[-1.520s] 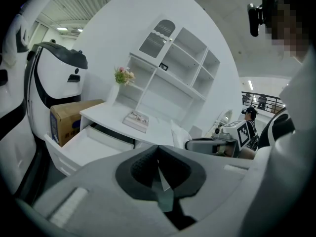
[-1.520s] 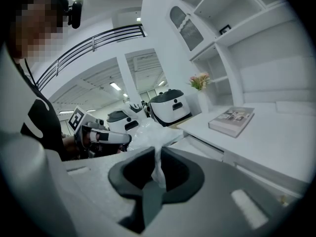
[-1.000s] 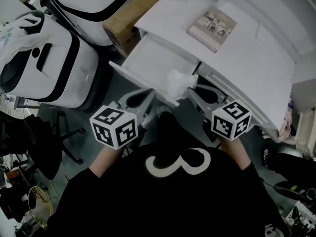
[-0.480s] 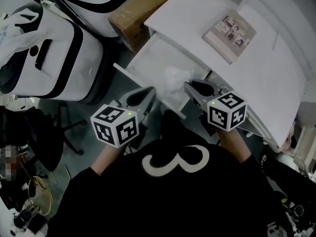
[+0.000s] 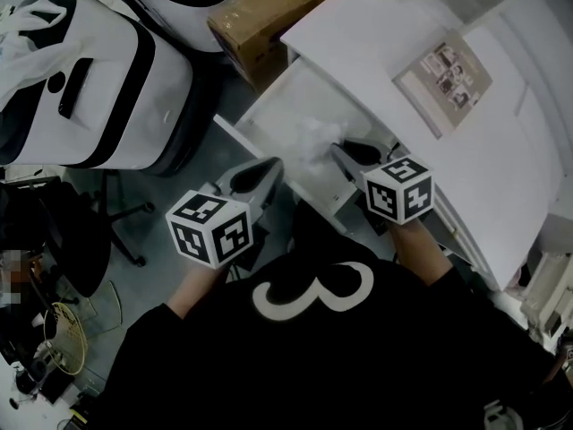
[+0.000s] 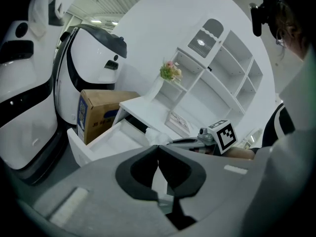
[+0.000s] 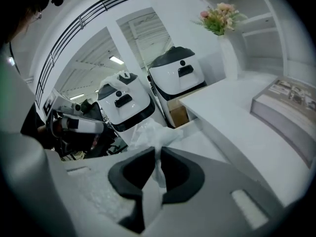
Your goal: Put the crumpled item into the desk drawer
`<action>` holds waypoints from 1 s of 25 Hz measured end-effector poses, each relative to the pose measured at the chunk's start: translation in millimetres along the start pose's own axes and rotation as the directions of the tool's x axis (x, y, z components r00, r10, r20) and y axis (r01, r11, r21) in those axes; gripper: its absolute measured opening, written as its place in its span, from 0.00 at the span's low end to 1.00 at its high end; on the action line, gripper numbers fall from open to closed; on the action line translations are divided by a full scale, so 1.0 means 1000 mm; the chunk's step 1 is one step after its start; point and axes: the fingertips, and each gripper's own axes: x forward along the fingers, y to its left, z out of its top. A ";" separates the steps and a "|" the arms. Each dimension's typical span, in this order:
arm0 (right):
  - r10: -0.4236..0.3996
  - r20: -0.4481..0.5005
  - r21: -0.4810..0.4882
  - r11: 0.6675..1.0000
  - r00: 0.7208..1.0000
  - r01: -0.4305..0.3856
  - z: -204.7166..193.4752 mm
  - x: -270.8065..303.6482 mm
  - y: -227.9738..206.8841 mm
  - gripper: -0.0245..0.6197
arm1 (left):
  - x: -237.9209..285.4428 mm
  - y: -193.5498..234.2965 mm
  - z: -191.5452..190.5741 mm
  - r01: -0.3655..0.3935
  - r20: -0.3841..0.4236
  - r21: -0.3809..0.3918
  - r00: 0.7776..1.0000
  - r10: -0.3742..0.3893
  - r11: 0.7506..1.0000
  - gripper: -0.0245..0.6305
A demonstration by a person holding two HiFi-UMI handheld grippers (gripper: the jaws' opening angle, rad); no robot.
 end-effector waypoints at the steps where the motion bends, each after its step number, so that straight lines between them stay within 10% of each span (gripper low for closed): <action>1: -0.001 -0.014 -0.007 1.000 1.000 0.001 -0.001 0.007 -0.002 0.10 | 0.001 0.005 -0.002 -0.006 -0.001 -0.010 1.000 0.006 1.000 0.05; 25: -0.081 -0.266 -0.009 0.997 0.960 0.081 -0.067 0.129 -0.090 0.10 | 0.044 0.073 -0.018 -0.064 -0.052 -0.160 0.997 0.056 0.985 0.05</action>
